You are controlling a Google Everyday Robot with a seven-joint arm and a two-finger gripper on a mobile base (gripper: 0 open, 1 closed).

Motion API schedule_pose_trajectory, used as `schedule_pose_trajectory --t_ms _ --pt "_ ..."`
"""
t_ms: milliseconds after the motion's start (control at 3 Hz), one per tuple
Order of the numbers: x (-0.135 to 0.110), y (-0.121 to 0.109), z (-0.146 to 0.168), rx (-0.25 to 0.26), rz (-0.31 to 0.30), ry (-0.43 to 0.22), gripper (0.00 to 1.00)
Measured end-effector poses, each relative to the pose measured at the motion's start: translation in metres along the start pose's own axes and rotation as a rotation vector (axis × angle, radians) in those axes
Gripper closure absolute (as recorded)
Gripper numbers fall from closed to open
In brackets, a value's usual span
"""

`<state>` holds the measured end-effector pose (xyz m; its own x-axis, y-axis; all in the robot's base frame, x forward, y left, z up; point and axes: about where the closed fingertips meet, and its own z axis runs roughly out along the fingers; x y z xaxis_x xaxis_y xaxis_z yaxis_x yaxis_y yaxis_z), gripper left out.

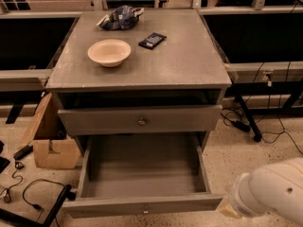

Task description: Close middle drawer

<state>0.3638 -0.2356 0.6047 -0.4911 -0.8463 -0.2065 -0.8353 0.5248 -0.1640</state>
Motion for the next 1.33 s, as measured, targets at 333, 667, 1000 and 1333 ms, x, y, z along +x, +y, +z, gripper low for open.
schedule_pose_trajectory --t_ms 333,667,1000,1333 --pt "0.038 0.002 0.052 -0.007 0.002 0.023 0.73" --pt "0.049 -0.004 0.091 -0.035 0.017 -0.01 0.96" --pt "0.05 0.0 0.099 -0.054 0.013 -0.012 1.0" --pt "0.047 0.001 0.11 -0.061 0.0 0.001 1.0"
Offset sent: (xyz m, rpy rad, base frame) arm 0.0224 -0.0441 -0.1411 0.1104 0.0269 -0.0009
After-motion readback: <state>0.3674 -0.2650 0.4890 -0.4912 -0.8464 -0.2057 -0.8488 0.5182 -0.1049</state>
